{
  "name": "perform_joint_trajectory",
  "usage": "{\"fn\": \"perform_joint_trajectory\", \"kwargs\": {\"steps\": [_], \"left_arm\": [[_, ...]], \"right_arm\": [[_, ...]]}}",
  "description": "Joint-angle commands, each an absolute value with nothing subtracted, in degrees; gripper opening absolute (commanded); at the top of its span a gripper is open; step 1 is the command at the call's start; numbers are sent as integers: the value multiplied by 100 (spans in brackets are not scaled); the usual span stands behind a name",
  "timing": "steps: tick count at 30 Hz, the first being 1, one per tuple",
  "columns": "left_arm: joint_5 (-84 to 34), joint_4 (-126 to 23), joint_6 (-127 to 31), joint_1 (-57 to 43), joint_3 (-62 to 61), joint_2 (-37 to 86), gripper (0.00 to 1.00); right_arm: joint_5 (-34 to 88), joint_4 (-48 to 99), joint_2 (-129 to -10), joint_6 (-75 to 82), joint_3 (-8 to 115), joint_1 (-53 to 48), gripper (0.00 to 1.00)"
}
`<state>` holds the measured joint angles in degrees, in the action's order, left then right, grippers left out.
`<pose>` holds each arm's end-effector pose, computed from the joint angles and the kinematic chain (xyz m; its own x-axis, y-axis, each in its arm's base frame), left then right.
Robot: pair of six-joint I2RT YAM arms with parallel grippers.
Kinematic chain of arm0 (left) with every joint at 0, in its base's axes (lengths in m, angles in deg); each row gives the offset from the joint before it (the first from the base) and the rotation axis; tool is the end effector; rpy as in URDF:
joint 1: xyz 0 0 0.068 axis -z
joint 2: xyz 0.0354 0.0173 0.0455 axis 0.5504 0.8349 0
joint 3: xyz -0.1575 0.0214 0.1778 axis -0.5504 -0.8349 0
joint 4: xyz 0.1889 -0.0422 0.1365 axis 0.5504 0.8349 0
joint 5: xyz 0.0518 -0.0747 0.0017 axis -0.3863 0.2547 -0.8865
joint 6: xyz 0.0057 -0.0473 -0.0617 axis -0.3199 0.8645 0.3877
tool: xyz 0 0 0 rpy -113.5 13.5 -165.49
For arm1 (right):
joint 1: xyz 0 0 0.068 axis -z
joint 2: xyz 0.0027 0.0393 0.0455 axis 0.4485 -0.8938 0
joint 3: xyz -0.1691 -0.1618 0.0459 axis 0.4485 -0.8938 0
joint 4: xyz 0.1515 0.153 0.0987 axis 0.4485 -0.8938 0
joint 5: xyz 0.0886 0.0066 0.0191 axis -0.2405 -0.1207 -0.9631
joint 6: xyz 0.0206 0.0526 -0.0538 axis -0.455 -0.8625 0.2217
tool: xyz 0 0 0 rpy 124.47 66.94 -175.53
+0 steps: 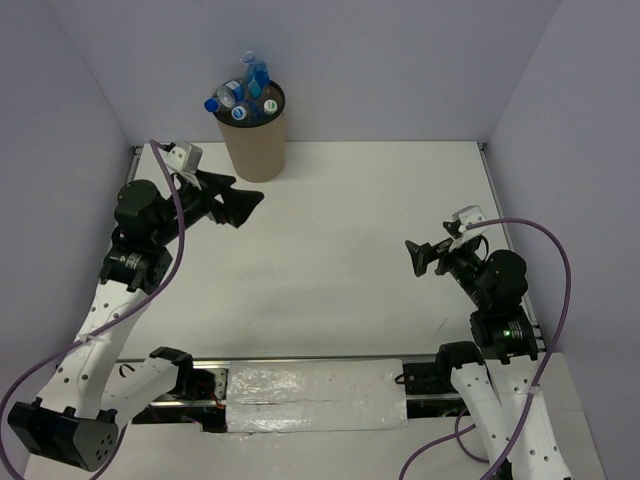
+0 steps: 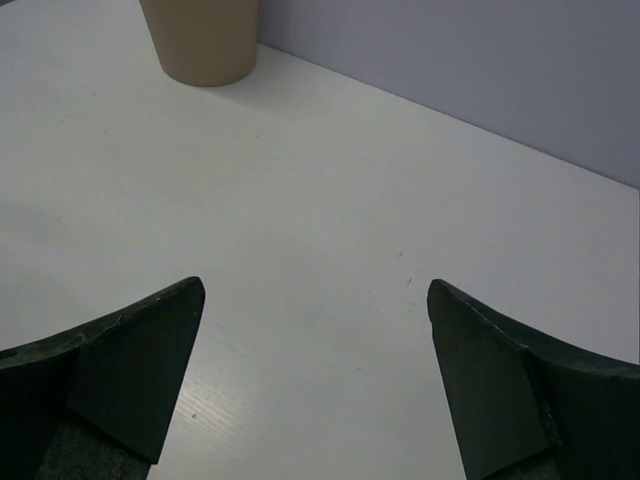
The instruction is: Put the plastic bottles in the bin
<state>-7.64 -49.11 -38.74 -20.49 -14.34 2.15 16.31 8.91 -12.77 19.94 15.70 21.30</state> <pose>0.2172 -0.0791 0.3880 -0.1382 -0.2957 -0.9452 0.6091 0.7272 -0.3165 0.1451 0.0346 0.3077 0.0020 -0.1589 -0.9873 -0.4045 0.9028 -0.1461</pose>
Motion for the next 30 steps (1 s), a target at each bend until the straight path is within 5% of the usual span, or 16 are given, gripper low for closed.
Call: {"fn": "perform_joint_trajectory", "kwargs": {"steps": [1, 30], "left_arm": [[-556, -5134, -4071, -2092, -1481, -96, 99], [-143, -5468, -3772, -2821, -1718, -184, 99]], "right_arm": [[1791, 1228, -1232, 1843, 1495, 2146, 100], [2170, 1536, -1408, 1825, 1284, 2146, 100]]}}
